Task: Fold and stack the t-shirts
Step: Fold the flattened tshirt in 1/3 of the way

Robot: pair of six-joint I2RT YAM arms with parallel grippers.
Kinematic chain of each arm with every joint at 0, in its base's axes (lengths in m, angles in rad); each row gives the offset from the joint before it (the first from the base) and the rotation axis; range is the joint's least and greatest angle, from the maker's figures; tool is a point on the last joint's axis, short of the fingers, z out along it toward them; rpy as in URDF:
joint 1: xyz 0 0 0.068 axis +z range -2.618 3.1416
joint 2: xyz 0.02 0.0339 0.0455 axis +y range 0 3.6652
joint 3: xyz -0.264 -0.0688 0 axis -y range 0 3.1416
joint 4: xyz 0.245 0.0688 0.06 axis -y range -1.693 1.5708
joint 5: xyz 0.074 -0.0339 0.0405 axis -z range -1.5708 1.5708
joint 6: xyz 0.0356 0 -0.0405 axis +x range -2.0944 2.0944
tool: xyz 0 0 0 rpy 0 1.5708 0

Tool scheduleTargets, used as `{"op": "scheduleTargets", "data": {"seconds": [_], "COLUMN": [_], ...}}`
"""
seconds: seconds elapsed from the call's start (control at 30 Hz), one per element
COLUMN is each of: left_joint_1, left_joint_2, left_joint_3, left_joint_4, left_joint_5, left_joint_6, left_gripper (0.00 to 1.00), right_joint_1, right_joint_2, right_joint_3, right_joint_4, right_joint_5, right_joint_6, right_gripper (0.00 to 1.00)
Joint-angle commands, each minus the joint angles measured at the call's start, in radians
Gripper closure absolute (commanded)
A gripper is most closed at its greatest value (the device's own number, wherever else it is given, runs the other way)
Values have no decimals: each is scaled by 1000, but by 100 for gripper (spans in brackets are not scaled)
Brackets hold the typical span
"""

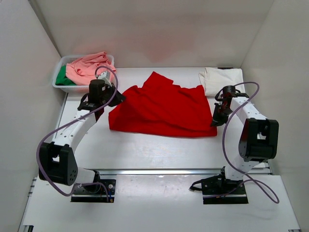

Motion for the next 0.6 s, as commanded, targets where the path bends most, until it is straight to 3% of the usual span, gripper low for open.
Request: {"op": "scheduleTargets", "data": {"seconds": [0.0,0.27,0.47,0.5,0.57], "left_joint_1": [19,-1,13,30,56], "left_joint_2": [-7,129,167,172,185], "left_joint_3": [13,120,135,134,147], "left_joint_4": [58,61,74,73,52], "left_joint_5": [-19,-15,-118,-114,-88], "left_joint_6": [12,43,19,13,20], "left_gripper": [100,100,99,91,61], "right_joint_1": [-1,9,25,21,20], "right_joint_2": [29,126,183,190,196], "right_joint_3": [71,159,225,235,242], "right_joint_4": [24,37,22,16,1], "right_joint_5": [-10,-15,40,48,60], "right_joint_6": [-1,1,-8,-11,-8], "right_gripper": [100,100,100,96,85]}}
